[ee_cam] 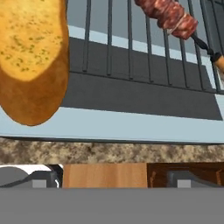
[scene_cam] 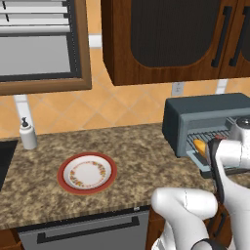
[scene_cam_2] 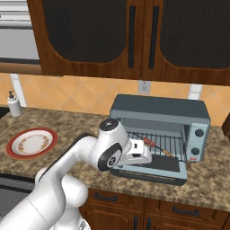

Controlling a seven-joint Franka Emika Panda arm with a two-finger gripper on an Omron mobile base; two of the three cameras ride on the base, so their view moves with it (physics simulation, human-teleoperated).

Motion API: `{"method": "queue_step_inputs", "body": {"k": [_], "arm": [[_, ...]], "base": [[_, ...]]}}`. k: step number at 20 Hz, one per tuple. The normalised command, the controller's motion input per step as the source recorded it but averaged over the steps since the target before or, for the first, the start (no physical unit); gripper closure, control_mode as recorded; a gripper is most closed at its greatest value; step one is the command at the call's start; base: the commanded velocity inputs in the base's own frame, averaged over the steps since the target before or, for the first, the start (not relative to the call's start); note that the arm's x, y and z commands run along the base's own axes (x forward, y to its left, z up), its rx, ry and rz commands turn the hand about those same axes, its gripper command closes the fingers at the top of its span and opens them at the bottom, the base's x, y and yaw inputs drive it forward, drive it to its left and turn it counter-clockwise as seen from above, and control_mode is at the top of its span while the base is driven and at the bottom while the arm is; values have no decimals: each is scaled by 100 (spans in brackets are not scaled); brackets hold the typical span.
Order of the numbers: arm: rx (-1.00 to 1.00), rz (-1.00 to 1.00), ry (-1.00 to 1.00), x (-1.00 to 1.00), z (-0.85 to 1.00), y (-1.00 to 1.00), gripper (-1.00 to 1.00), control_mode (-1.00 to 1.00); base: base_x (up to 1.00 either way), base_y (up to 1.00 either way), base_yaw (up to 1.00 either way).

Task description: Pick up the kebab skewer and baguette bread, and place them inside the toaster oven. Close the toaster oven door and start by setting the timer.

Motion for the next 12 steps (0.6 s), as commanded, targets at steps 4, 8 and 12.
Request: {"method": "queue_step_inputs", "body": {"k": [4,8,12], "arm": [[0,-17,4,-5,0,0,-100,-100],[0,-17,2,0,0,0,-100,-100],[0,-14,0,0,-4,0,-100,-100]], "base": [[0,0,0],[0,0,0],[0,0,0]]}}
